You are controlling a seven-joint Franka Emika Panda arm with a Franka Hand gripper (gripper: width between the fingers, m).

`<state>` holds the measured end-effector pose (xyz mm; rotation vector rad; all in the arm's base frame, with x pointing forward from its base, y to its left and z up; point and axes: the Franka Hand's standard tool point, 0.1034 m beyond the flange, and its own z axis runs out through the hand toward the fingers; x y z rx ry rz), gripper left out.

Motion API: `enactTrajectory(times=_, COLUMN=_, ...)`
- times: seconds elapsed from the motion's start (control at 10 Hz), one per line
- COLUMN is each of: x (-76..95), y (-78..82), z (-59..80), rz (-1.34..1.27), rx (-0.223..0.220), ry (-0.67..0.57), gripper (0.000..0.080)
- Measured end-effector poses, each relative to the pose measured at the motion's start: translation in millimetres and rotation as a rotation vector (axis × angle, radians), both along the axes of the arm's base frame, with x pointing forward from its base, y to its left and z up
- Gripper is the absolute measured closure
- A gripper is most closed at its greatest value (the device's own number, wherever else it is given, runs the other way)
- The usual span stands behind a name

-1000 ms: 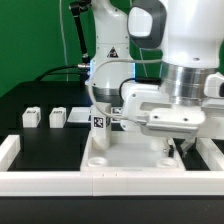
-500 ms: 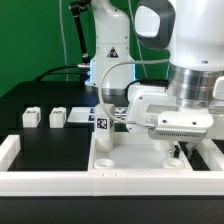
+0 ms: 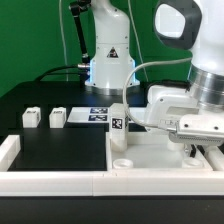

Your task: Assemble square table

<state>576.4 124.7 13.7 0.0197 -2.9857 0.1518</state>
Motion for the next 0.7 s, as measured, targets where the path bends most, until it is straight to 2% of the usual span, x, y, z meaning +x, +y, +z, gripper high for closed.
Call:
enactTrajectory(times=0.2, x=0.7, y=-4.2, z=-0.4, rz=-0.008, rx=0.000, ry=-0.001, gripper=0.0737)
enactTrajectory(times=0.3, x=0.4, y=-7.1, z=-1.1, rz=-0.009, rx=-0.006, ry=0.001, gripper=0.0641)
enactTrajectory(times=0.4, x=0.7, y=-14.1, z=-0.6, rz=-0.014, rx=-0.017, ry=0.004, gripper=0.0429)
enactTrajectory(times=0.5, x=1.0, y=-19.8, z=0.1, rz=-0.015, rx=-0.027, ry=0.006, gripper=0.0429)
enactTrajectory(times=0.6, x=1.8, y=-25.3, z=0.4, rz=-0.020, rx=-0.034, ry=0.006, gripper=0.0229)
enactTrajectory(times=0.7, x=2.2, y=-28.5, z=0.1, rz=-0.023, rx=-0.037, ry=0.006, gripper=0.0229)
